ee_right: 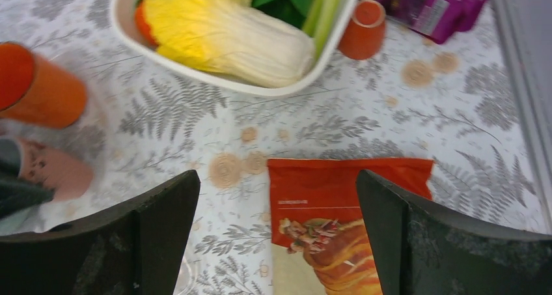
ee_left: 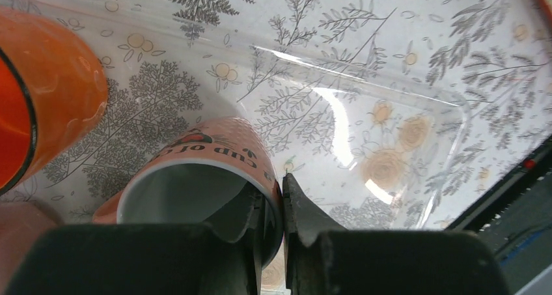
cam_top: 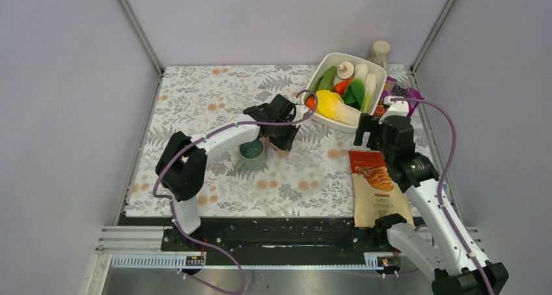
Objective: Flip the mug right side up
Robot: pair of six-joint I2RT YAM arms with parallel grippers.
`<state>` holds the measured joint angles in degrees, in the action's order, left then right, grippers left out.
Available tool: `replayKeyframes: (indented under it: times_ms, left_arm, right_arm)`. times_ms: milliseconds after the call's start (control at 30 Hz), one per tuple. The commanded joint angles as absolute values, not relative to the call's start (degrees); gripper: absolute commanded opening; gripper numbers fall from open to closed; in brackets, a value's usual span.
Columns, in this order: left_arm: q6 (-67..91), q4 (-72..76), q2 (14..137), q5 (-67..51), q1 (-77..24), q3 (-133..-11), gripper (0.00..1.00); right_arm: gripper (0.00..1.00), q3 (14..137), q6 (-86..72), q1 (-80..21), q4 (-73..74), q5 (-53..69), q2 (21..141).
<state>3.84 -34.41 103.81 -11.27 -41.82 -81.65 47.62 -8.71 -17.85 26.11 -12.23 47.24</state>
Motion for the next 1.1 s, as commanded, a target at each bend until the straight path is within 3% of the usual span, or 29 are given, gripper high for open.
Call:
replayKeyframes:
  times_ms: [0, 200, 367, 533, 700, 900, 1067]
  left_arm:
    - [1.35, -33.04, 106.14, -6.71, -42.72, -84.61, 0.0]
    - [1.05, -32.85, 109.31, -3.88, -42.8, -85.42, 0.02]
    - [1.17, -32.55, 108.98, -4.61, -42.75, -85.25, 0.3]
    - [0.44, -32.35, 105.88, -6.01, -42.79, -85.4, 0.47]
    - [-2.27, -32.6, 101.54, -8.06, -42.78, -85.14, 0.56]
    - [-6.38, -34.09, 95.08, -13.67, -42.78, -84.3, 0.74]
    - [-9.81, -36.9, 90.38, -14.21, -42.6, -84.27, 0.76]
  right_arm:
    - [0.99, 47.97, -12.76, -14.04, 28.2, -23.81, 47.69]
    - [0.99, 48.16, -13.2, -8.52, 27.53, -26.82, 50.12]
    - [0.99, 49.85, -12.53, -2.58, 26.06, -22.19, 55.13]
    - [0.98, 54.31, -12.12, 3.99, 23.78, -16.57, 64.06]
    - [0.92, 62.71, -13.95, 9.29, 22.76, -9.67, 78.4]
    - [0.8, 75.39, -19.88, 9.76, 25.16, -4.03, 95.85]
    - [0.74, 83.94, -25.66, 9.76, 26.25, -3.14, 106.87]
